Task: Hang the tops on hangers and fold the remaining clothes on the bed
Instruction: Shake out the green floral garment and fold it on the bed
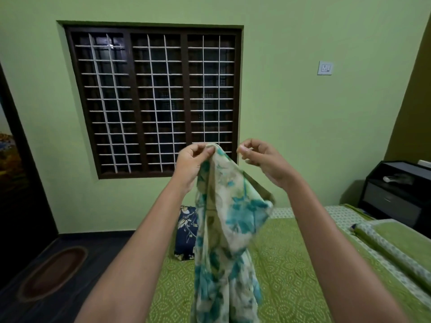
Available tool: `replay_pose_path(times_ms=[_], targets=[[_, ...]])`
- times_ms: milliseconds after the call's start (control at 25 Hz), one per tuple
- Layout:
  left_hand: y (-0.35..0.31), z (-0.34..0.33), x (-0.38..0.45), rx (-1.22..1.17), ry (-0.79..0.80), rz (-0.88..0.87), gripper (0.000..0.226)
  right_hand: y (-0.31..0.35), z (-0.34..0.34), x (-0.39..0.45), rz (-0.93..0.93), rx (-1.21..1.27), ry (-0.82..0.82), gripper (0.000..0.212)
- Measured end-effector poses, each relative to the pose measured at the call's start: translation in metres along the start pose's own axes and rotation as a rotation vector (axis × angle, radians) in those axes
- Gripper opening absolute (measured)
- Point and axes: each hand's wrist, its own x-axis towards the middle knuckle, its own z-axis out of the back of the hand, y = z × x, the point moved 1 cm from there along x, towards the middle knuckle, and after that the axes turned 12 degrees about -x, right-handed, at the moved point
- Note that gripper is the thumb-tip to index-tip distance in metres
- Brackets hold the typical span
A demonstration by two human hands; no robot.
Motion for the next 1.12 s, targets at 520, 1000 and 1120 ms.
replay_pose_path(times_ms=[520, 1000, 1120], targets=[[-0.001, 0.058, -0.016, 0.268, 0.202, 0.074, 0.003, -0.048, -0.063, 0.014, -0.012, -0.766, 0.152, 0.062], [-0.006, 0.122, -0.031, 0.650, -0.203, -0.111, 0.009, -0.041, -0.100, -0.014, -0.171, -0.946, 0.596, 0.039], [0.012, 0.138, -0.046, 0.657, -0.130, -0.014, 0.009, -0.033, -0.077, -0.012, -0.179, -1.198, 0.423, 0.038]])
